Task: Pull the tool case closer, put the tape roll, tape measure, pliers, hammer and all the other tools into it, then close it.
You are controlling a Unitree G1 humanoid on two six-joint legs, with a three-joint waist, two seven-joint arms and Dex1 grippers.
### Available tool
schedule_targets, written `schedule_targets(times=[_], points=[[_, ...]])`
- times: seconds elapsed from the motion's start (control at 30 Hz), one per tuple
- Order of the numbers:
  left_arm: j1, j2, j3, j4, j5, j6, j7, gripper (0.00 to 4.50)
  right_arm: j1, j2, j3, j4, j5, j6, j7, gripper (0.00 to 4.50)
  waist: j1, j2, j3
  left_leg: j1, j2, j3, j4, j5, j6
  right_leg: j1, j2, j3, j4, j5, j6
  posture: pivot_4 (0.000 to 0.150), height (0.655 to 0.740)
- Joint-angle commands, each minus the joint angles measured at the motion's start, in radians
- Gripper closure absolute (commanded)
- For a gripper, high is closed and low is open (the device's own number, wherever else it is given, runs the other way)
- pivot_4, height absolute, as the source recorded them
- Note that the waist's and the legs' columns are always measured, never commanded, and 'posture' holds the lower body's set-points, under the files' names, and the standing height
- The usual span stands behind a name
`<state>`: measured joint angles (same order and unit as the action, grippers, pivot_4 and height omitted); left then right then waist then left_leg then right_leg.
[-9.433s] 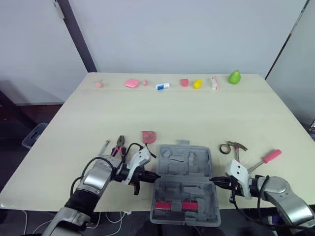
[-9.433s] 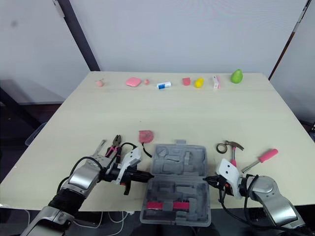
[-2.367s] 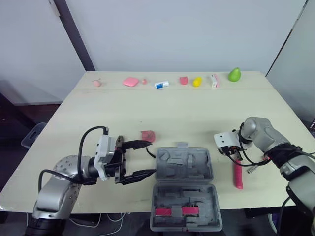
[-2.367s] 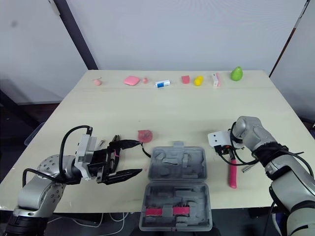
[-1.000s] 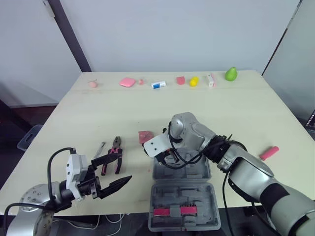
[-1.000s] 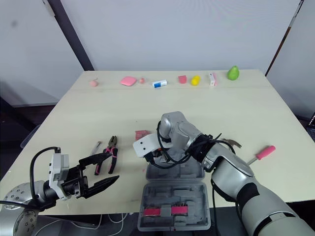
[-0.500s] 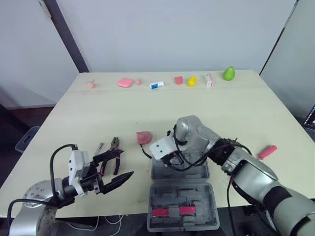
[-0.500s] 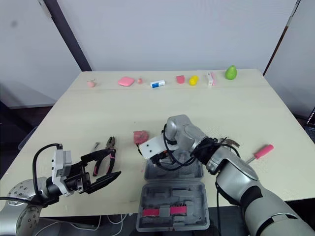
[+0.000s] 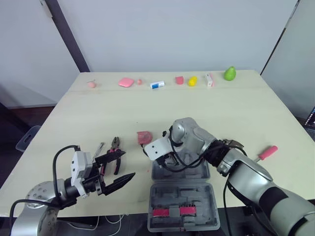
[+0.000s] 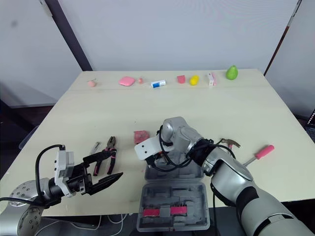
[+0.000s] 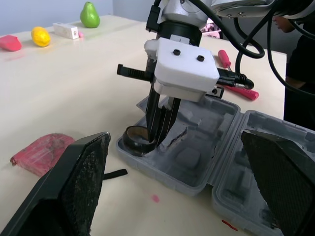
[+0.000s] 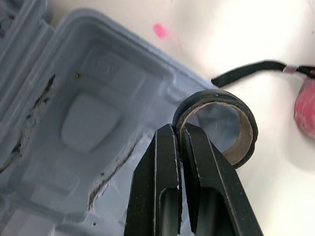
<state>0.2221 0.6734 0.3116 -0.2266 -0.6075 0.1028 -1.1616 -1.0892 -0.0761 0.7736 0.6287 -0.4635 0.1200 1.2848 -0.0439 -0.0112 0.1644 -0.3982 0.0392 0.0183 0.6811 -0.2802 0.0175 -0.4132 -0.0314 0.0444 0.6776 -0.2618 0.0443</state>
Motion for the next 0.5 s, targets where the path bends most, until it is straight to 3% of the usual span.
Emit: schedule_targets(times=[0.03, 0.17, 0.33, 0.5], points=[[0.003, 0.002, 0.006, -0.032, -0.003, -0.011, 0.002, 0.00, -0.028, 0.009, -0.019, -0.013, 0.006, -0.013, 0.000, 4.45, 0.000, 0.000, 0.000, 0.000, 0.000, 0.000, 0.000, 0.000, 0.000, 0.000, 0.000, 0.000, 0.000, 0.000, 0.000, 0.150, 0.7400], [0.001, 0.003, 0.004, -0.030, -0.002, -0.012, -0.001, 0.00, -0.028, 0.004, -0.018, -0.008, 0.003, -0.018, 0.002, 4.45, 0.000, 0.000, 0.000, 0.000, 0.000, 0.000, 0.000, 0.000, 0.000, 0.000, 0.000, 0.000, 0.000, 0.000, 0.000, 0.150, 0.7400], [0.000, 0.006, 0.000, -0.025, -0.002, -0.011, -0.004, 0.00, -0.029, -0.001, -0.023, -0.015, 0.001, -0.018, -0.003, 2.32, 0.000, 0.000, 0.000, 0.000, 0.000, 0.000, 0.000, 0.000, 0.000, 0.000, 0.000, 0.000, 0.000, 0.000, 0.000, 0.150, 0.7400], [0.000, 0.007, -0.001, -0.012, 0.001, -0.017, -0.014, 0.00, -0.036, -0.009, -0.036, -0.062, 0.010, 0.004, 0.011, 2.32, 0.000, 0.000, 0.000, 0.000, 0.000, 0.000, 0.000, 0.000, 0.000, 0.000, 0.000, 0.000, 0.000, 0.000, 0.000, 0.150, 0.7400]])
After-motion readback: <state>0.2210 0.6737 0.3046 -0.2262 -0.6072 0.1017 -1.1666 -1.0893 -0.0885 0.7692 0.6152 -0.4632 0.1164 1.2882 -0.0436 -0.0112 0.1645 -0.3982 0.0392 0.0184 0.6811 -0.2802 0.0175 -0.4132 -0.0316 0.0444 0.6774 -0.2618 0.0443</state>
